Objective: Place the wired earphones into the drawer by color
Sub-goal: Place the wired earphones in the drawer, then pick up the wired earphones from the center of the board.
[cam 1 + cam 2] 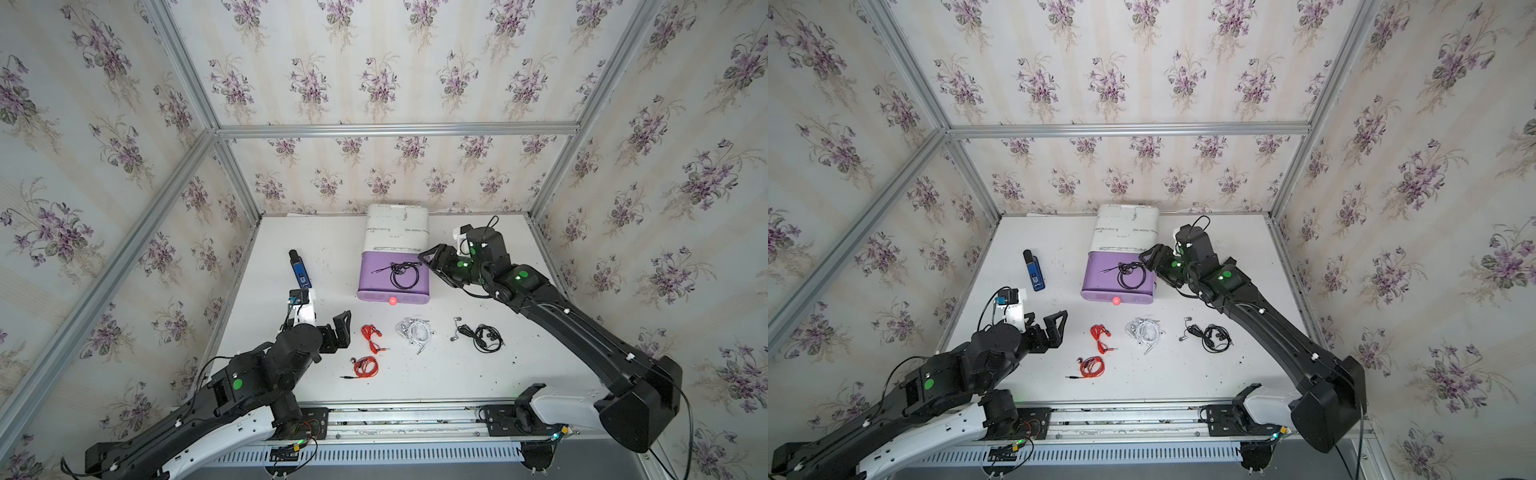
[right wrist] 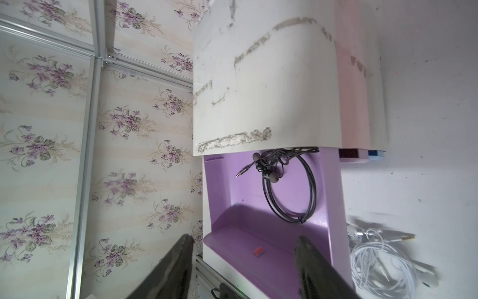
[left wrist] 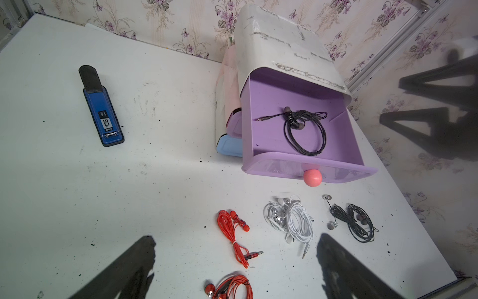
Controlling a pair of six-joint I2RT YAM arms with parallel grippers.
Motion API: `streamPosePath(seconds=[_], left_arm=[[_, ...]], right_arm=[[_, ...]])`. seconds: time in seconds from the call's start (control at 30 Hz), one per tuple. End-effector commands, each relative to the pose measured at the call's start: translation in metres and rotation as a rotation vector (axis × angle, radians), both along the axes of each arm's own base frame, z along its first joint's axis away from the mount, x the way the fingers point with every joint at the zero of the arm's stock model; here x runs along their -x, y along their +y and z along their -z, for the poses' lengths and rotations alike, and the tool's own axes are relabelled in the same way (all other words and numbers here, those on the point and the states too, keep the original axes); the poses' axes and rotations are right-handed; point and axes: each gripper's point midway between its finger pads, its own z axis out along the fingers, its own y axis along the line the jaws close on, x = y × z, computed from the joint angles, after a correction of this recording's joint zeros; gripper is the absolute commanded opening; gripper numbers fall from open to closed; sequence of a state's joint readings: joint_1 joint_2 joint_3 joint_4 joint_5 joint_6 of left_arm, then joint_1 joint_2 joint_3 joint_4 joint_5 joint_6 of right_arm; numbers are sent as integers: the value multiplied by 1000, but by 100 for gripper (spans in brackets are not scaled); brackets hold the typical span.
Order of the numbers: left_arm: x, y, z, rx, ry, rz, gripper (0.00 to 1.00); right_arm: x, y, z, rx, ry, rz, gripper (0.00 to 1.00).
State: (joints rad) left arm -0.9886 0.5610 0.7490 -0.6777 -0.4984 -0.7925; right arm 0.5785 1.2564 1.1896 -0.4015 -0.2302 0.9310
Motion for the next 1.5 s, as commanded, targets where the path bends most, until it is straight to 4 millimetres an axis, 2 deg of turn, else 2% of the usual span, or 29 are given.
streamPosePath(seconds=[0.0,0.13,0.2,0.3,0.37,0.53,0.73,0.9,1.07,1.4,1.47], left_arm=[[-1,-23,-9,30,-22,95,100],[6,-58,-14,67,-28,266,100],[8,-72,-13,76,-22,326,100],[11,-87,-9,92,-9,385,100],[11,-92,-5,99,3,395,100],[10,-98,6,96,36,403,100],[10,-99,16,89,65,395,100],[8,-98,22,86,78,378,100],[6,-100,26,82,86,373,100],[4,-105,31,81,98,375,100],[3,-107,31,80,101,378,100]], right_arm=[[11,-53,24,215,32,62,65],[30,-130,65,368,130,192,64],[42,-157,86,392,180,232,64],[57,-184,118,436,253,278,64],[67,-194,141,465,308,297,64],[82,-205,188,513,409,311,64],[89,-213,221,586,503,301,62],[86,-221,228,636,524,324,61],[82,-221,237,654,553,313,59],[77,-215,238,665,547,285,58],[70,-211,229,717,523,262,59]])
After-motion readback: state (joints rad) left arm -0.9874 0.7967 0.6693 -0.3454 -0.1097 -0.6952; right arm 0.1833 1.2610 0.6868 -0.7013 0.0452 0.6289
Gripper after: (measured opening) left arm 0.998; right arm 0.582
